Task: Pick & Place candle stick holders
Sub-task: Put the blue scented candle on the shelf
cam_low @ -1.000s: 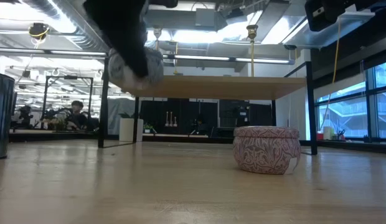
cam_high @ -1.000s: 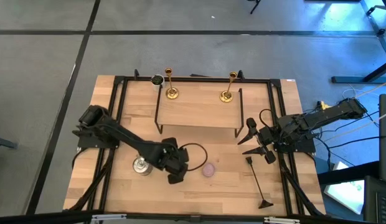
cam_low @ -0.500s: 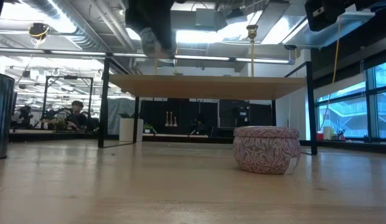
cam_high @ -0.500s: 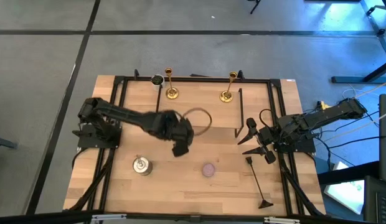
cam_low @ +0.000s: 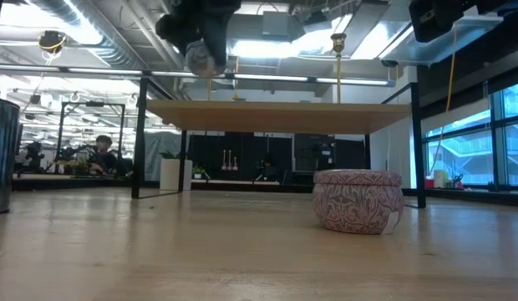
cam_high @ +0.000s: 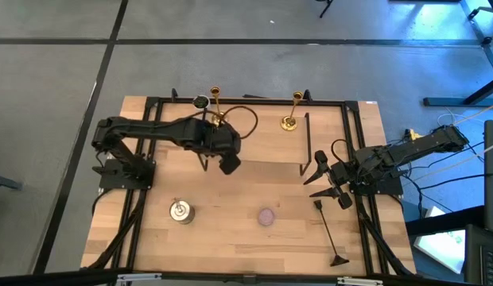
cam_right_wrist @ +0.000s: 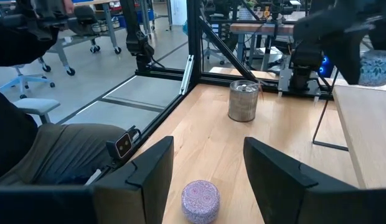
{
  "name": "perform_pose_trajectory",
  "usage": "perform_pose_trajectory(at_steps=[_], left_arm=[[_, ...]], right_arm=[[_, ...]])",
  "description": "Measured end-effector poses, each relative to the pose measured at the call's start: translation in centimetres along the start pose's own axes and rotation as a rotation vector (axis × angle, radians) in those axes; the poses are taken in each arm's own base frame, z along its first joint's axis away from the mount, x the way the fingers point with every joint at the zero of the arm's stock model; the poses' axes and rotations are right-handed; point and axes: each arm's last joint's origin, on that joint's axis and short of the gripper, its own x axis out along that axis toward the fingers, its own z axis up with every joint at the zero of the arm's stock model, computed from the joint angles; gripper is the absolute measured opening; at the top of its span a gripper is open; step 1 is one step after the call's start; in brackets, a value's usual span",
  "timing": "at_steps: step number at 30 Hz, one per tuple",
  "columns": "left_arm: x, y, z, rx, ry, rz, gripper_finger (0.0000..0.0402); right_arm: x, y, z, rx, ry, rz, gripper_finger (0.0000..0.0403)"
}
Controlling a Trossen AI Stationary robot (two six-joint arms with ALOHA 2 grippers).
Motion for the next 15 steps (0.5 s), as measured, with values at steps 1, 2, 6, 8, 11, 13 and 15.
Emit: perform_pose_trajectory(at_steps=[1, 2, 6, 8, 11, 13, 15], left_arm=[[0.3, 0.1, 0.0, 0.013, 0.014, 0.000, 0.0293], [0.7, 0.3, -0.1, 0.021, 0.035, 0.002, 0.0293], [1.3, 1.0, 0.1, 0.018, 0.070, -0.002, 0.0293], [1.5, 1.3, 0.3, 0.007, 0.070, -0.002, 0.0293], [1.7, 1.9, 0.8, -0.017, 0.066, 0.004, 0.0293], [1.9, 2.3, 1.0, -0.040, 0.069, 0.010, 0.0293], [2.1, 2.8, 1.3, -0.057, 0.072, 0.008, 0.0293]], right_arm=[[0.0, 0.0, 0.0, 0.000, 0.000, 0.000, 0.0197], [0.0, 0.0, 0.0, 0.000, 0.000, 0.000, 0.0197], [0.0, 0.0, 0.0, 0.000, 0.000, 0.000, 0.0197], [0.0, 0.0, 0.0, 0.000, 0.000, 0.000, 0.0197], [0.0, 0.0, 0.0, 0.000, 0.000, 0.000, 0.0197], [0.0, 0.0, 0.0, 0.000, 0.000, 0.000, 0.0197], [0.0, 0.0, 0.0, 0.000, 0.000, 0.000, 0.0197]])
